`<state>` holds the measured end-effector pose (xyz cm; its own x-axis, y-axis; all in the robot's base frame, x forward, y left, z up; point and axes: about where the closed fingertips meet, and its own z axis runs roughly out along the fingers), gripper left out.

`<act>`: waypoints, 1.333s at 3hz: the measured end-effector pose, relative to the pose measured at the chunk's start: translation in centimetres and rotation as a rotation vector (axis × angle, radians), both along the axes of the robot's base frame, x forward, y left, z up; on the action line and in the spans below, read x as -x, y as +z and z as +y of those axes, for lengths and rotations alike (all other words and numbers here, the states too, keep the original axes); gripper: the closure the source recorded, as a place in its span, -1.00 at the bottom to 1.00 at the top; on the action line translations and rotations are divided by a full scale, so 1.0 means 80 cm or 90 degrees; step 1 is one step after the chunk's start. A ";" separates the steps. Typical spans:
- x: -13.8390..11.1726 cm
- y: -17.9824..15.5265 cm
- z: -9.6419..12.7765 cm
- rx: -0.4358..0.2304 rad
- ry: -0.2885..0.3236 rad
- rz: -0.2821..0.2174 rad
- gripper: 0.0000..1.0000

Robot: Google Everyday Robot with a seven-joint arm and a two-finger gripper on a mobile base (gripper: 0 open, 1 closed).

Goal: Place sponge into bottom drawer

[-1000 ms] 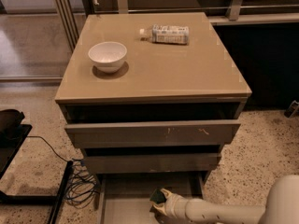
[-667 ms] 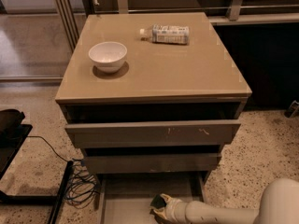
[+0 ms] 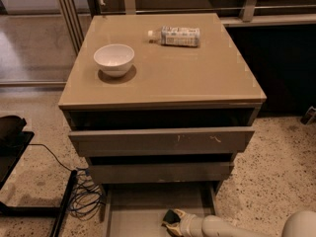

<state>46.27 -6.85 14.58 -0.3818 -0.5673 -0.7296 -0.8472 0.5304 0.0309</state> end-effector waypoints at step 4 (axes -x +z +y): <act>0.000 -0.001 -0.001 -0.001 -0.001 0.001 -0.75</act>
Offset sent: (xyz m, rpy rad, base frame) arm 0.0003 -0.0011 -0.0009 0.0013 0.0022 -0.0010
